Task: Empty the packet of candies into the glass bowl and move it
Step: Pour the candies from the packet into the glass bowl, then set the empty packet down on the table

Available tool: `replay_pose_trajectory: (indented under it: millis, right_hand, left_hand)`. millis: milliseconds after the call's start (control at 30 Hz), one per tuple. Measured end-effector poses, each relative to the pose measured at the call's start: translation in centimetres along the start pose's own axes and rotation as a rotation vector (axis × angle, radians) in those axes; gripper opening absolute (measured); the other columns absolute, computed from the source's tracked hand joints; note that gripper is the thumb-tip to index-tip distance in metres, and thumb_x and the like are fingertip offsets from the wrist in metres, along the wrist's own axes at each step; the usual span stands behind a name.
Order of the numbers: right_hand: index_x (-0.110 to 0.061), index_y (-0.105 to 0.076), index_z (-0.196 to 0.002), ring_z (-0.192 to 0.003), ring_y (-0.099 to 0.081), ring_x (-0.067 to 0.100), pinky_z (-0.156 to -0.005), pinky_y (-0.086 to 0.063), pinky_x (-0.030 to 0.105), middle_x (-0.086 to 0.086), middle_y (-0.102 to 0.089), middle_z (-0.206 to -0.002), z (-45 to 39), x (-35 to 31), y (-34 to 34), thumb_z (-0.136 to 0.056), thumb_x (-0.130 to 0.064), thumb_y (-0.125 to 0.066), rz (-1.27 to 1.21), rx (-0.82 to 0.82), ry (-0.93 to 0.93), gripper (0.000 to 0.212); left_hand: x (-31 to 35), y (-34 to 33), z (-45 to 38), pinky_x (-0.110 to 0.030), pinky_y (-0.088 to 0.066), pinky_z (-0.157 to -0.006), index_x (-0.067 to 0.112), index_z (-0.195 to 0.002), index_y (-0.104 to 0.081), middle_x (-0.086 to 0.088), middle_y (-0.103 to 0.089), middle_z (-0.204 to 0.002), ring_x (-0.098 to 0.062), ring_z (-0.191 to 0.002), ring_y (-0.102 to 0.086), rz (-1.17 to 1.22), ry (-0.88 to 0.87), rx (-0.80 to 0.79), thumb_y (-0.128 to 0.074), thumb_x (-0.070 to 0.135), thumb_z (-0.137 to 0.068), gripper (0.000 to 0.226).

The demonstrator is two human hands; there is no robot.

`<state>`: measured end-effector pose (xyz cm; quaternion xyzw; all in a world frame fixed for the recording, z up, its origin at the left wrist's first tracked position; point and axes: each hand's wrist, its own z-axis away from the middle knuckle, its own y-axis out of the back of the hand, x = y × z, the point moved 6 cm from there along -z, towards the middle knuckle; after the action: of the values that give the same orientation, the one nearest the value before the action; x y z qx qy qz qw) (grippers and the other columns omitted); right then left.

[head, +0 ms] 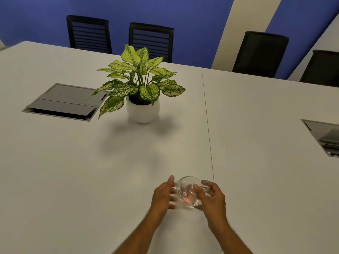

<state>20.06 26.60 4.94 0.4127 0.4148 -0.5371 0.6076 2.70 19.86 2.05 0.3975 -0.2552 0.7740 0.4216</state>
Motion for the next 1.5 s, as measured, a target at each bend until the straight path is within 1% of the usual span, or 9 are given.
replay_pose_trajectory:
  millis: [200,400,533,767,933,1033,1100,1267,1500]
  right_hand:
    - [-0.032,-0.072,-0.088,-0.08,-0.076,0.019,-0.053,-0.061,0.037,-0.001,-0.077,-0.093,1.9,0.2,-1.1,-0.058,-0.041,-0.089,-0.004,-0.043,-0.01,0.036]
    - [-0.021,-0.071,-0.087,-0.062,-0.07,0.015,-0.047,-0.06,0.037,0.002,-0.072,-0.077,2.8,0.6,-1.1,-0.089,-0.05,-0.061,0.175,0.075,0.023,0.031]
    - [-0.02,-0.069,-0.077,-0.059,-0.062,0.02,-0.055,-0.054,0.035,0.0,-0.066,-0.063,3.4,0.8,-1.4,-0.093,-0.047,-0.055,0.278,0.13,0.134,0.034]
    - [-0.016,-0.065,-0.078,-0.059,-0.056,0.023,-0.055,-0.045,0.031,0.002,-0.06,-0.059,4.1,3.0,-0.2,-0.094,-0.038,-0.057,0.246,0.247,0.112,0.028]
    - [-0.02,-0.069,-0.087,-0.062,-0.057,0.018,-0.054,-0.049,0.031,0.002,-0.066,-0.071,4.9,4.7,-1.2,-0.09,-0.058,-0.054,0.178,0.048,-0.088,0.041]
    - [-0.023,-0.075,-0.094,-0.081,-0.068,0.023,-0.065,-0.057,0.034,0.005,-0.075,-0.091,5.8,4.9,-2.8,-0.091,-0.048,-0.061,0.033,-0.097,-0.179,0.029]
    - [-0.019,-0.077,-0.088,-0.077,-0.071,0.022,-0.063,-0.058,0.032,0.009,-0.077,-0.088,6.1,4.7,-3.4,-0.09,-0.039,-0.065,-0.039,-0.131,-0.18,0.023]
    - [-0.014,-0.079,-0.082,-0.061,-0.064,0.013,-0.056,-0.055,0.028,0.008,-0.073,-0.073,6.1,4.1,-2.8,-0.09,-0.027,-0.068,-0.054,-0.043,-0.103,0.018]
    - [-0.013,-0.079,-0.086,-0.061,-0.063,0.018,-0.053,-0.056,0.029,0.008,-0.072,-0.071,6.3,4.3,-2.9,-0.089,-0.023,-0.07,-0.142,0.002,-0.133,0.013]
  left_hand:
    - [0.1,-0.3,1.4,-0.032,-0.059,-0.055,0.011,-0.086,-0.071,-0.01,-0.077,-0.081,-0.022,-0.067,-0.073,-0.024,-0.066,0.049,-0.062,0.041,-0.094,0.033]
    - [0.2,0.6,2.4,-0.025,-0.052,-0.041,0.017,-0.078,-0.065,-0.001,-0.069,-0.065,-0.009,-0.049,-0.064,-0.139,-0.257,0.131,-0.053,0.034,-0.1,0.031]
    - [-0.1,1.3,2.7,-0.029,-0.051,-0.051,0.024,-0.077,-0.062,0.004,-0.065,-0.065,-0.008,-0.053,-0.058,-0.259,-0.365,0.162,-0.051,0.031,-0.101,0.027]
    - [-1.2,5.1,3.1,-0.012,-0.046,-0.05,0.028,-0.077,-0.06,0.007,-0.068,-0.068,-0.003,-0.061,-0.062,-0.295,-0.397,0.293,-0.052,0.025,-0.102,0.027]
    - [-1.2,6.5,3.9,-0.009,-0.038,-0.048,0.027,-0.077,-0.063,0.02,-0.058,-0.052,-0.001,-0.046,-0.048,-0.257,-0.443,0.199,-0.052,0.018,-0.102,0.028]
    - [-1.3,6.3,4.3,-0.012,-0.041,-0.051,0.03,-0.076,-0.064,0.016,-0.056,-0.054,-0.002,-0.05,-0.046,-0.24,-0.464,0.169,-0.053,0.017,-0.101,0.031]
    - [-1.4,6.1,4.6,-0.013,-0.043,-0.053,0.029,-0.077,-0.065,0.017,-0.059,-0.057,-0.001,-0.051,-0.048,-0.238,-0.471,0.16,-0.053,0.017,-0.101,0.029]
    - [-1.5,6.2,5.0,-0.01,-0.043,-0.051,0.024,-0.08,-0.065,0.021,-0.064,-0.061,0.002,-0.052,-0.054,-0.22,-0.472,0.171,-0.053,0.015,-0.101,0.026]
    - [-1.7,6.4,4.9,-0.013,-0.042,-0.049,0.021,-0.08,-0.065,0.019,-0.06,-0.056,0.0,-0.049,-0.05,-0.203,-0.452,0.191,-0.053,0.019,-0.101,0.024]
